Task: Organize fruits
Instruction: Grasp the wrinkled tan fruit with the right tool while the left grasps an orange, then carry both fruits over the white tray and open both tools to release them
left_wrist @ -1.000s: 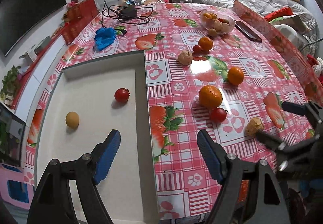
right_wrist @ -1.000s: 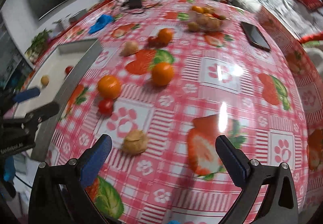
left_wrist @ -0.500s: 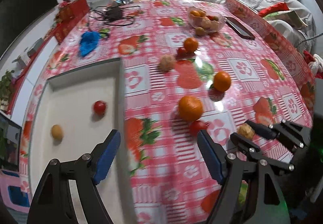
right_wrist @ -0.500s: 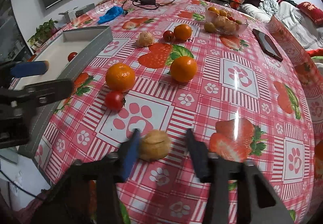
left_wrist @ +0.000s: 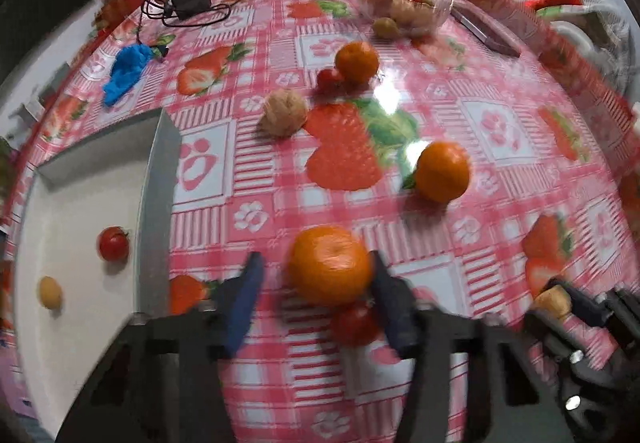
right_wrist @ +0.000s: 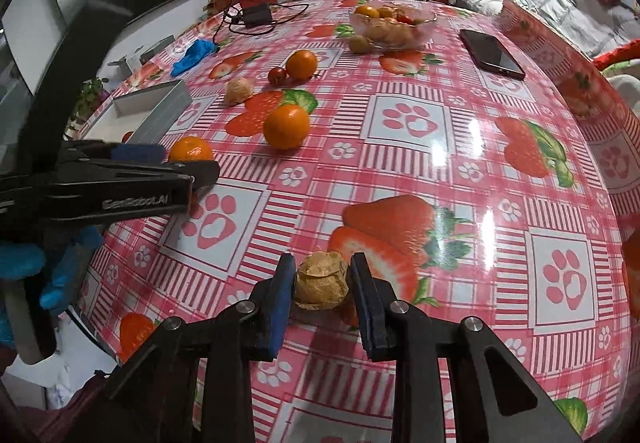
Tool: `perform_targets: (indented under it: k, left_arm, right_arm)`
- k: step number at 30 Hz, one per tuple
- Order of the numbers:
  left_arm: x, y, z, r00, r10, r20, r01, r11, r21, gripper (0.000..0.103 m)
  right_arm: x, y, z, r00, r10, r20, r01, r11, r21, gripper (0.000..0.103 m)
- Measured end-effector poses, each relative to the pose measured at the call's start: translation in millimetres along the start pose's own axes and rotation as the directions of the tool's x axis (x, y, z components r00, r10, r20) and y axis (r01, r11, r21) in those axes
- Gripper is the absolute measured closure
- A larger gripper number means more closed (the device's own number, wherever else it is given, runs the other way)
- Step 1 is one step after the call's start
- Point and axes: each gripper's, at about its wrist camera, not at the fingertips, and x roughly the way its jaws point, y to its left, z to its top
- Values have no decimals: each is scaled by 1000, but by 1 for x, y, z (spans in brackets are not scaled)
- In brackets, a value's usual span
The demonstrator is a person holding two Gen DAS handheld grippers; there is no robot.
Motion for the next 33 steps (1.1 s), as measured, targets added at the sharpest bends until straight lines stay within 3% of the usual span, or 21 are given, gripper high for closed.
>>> perform_targets:
  k: [5,18,33]
  left_arm:
    - [-8,3,-1,1000,-5,16,5,1000,-27,62]
    - [-62,25,-11,990,-4,143,10,999,-39,62]
    - [-83,58,-27,983,31,179,-16,996,-83,62]
  right_arm:
    - [0,-3,0,1000,6,3,-6,1000,7,73]
    - [-3,-3,2,1000,14,-1,-14,1000,21,73]
    - [-7,29,21,1000,26,1,-26,999,-39,73]
